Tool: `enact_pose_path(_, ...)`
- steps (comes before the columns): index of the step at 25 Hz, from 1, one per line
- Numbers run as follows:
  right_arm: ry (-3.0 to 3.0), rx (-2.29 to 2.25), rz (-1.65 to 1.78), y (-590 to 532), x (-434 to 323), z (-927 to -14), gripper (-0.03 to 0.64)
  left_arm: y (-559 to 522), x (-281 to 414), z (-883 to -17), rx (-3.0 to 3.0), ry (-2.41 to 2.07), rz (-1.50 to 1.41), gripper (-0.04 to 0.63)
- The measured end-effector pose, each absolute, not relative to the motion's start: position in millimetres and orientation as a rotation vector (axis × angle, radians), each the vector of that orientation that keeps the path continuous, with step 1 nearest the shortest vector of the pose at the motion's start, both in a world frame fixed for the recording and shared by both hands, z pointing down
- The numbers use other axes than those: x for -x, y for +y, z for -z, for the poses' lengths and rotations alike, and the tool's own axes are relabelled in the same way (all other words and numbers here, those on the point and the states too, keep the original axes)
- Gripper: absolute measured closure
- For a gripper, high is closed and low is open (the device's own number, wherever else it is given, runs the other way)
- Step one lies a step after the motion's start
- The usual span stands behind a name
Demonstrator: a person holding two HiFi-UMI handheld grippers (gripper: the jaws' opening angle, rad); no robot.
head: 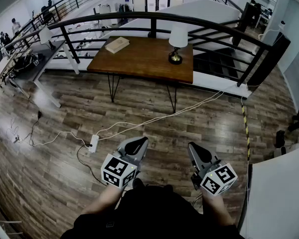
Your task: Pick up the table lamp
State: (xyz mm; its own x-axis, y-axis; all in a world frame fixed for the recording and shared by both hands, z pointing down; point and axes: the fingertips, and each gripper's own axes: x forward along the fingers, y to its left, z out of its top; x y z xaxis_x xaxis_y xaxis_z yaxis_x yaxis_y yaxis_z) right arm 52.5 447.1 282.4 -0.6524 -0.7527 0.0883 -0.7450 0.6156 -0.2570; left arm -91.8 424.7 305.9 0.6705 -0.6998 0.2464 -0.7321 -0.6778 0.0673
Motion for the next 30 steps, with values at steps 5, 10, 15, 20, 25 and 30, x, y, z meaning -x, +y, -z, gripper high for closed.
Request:
enact_pose_path(5,2.797,1.306,0.433,445,-62,-284,0.604,422,80,-306,-2.728,-1.171,-0.307,0.588)
enact_pose_path(10,2.784,1.32,0.458,453,-73,-292,0.604,425,67,-307,-2.745,-1.154,-0.318,0.588)
enact_pose_path(15,2.764,1.292,0.449,466,-94,-289,0.604,432,40,-307,-2.763,-1.124,-0.317,0.588)
enact_pose_path(20,2.726,1.314,0.419,477,-132,-287,0.603,435,4,-307,-2.783,-1.116,-0.318,0.588)
enact_pose_path(25,2.72,1.299,0.419,490,-167,-291,0.603,445,-37,-313,-2.79,-1.091,-0.319,0.588)
enact_pose_path(30,2.693,1.305,0.456,492,-192,-296,0.603,444,-57,-313,-2.795,-1.091,-0.319,0.588)
